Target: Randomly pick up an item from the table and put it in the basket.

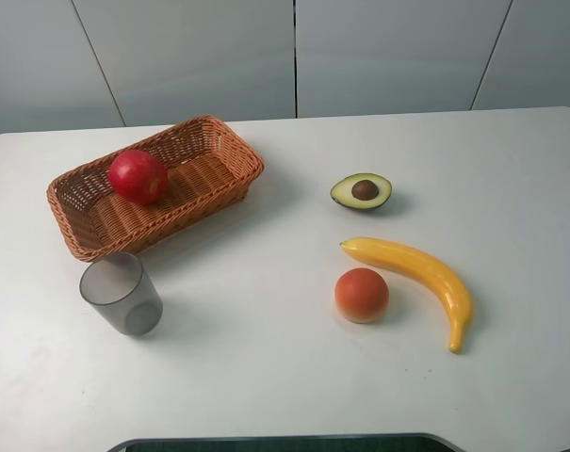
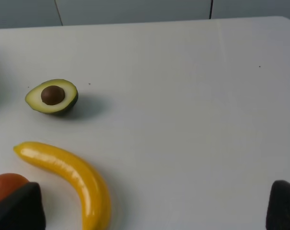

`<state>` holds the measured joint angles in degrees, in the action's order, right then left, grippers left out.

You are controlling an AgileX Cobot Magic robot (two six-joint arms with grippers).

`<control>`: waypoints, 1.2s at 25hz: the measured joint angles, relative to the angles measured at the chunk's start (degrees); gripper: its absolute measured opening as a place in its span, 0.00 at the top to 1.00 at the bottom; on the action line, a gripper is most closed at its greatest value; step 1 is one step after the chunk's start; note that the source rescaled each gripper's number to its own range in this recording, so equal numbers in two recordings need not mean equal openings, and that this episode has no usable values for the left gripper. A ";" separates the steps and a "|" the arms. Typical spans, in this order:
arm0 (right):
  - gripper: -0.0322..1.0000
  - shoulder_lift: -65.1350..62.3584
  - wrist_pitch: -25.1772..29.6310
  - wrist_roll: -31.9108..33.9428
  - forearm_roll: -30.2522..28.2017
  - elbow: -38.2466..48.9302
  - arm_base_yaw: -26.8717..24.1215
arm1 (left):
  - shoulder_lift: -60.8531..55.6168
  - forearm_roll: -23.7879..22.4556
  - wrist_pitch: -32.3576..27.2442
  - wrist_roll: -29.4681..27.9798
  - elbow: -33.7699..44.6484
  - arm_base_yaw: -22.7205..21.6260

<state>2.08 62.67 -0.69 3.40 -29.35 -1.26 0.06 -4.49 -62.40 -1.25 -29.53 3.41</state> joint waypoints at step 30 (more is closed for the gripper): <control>0.00 -2.17 0.12 0.11 0.00 0.00 -0.14 | 0.00 0.00 0.00 0.00 0.00 0.00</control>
<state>-0.09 62.78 -0.58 3.40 -29.35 -1.40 0.06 -4.49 -62.40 -1.25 -29.53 3.41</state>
